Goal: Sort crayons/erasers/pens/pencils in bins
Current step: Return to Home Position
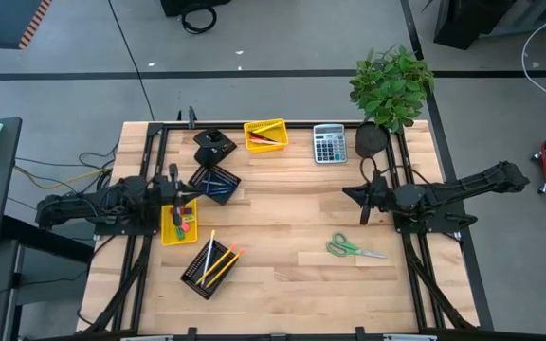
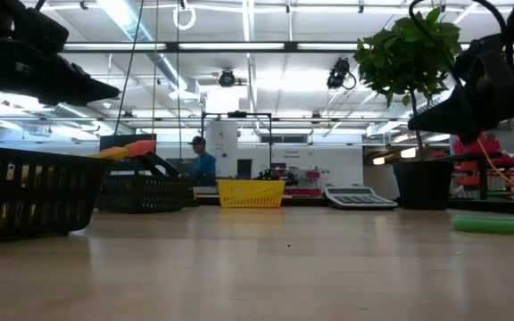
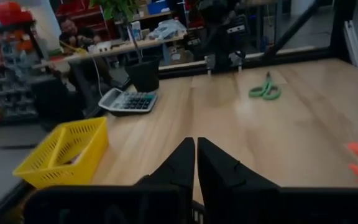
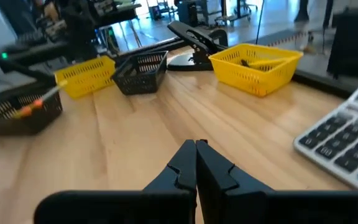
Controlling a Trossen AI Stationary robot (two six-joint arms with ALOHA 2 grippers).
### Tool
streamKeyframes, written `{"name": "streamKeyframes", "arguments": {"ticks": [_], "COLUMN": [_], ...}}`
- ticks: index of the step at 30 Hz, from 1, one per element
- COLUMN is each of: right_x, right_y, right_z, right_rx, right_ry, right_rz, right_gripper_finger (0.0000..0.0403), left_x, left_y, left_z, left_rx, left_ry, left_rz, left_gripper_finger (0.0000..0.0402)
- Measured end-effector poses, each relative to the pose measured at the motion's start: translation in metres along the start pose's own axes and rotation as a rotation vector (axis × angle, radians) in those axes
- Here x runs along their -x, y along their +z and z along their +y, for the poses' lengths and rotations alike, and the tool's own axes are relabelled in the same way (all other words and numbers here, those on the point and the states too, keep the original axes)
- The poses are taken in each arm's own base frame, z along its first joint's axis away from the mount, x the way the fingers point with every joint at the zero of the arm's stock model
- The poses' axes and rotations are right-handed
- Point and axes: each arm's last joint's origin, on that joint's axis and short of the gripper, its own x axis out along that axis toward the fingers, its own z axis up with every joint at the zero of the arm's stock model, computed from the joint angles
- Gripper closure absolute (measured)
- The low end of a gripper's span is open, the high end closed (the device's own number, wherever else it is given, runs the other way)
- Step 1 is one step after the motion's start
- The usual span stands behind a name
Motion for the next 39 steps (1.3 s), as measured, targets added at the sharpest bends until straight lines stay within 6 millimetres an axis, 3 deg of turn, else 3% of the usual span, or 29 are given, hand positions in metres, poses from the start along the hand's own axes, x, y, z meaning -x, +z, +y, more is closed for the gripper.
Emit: {"name": "streamKeyframes", "arguments": {"ticks": [6,23,39], "right_x": [0.0,0.0,0.004], "right_y": [0.0,0.001,0.027], "right_z": [0.0,0.0,0.006], "right_rx": [0.113,0.127,0.039], "right_ry": [0.0,-0.009,0.01], "right_rz": [0.0,-0.015,-0.074], "right_gripper_finger": [0.0394,0.0394,0.0394], "left_x": [0.0,0.0,0.0], "left_y": [0.002,0.003,0.003], "left_z": [0.0,0.0,0.0], "left_rx": [-0.009,-0.012,-0.012], "left_ry": [0.005,0.006,0.005], "left_rz": [-0.023,-0.038,-0.033], "left_gripper_finger": [0.0369,0.0372,0.0373]}}
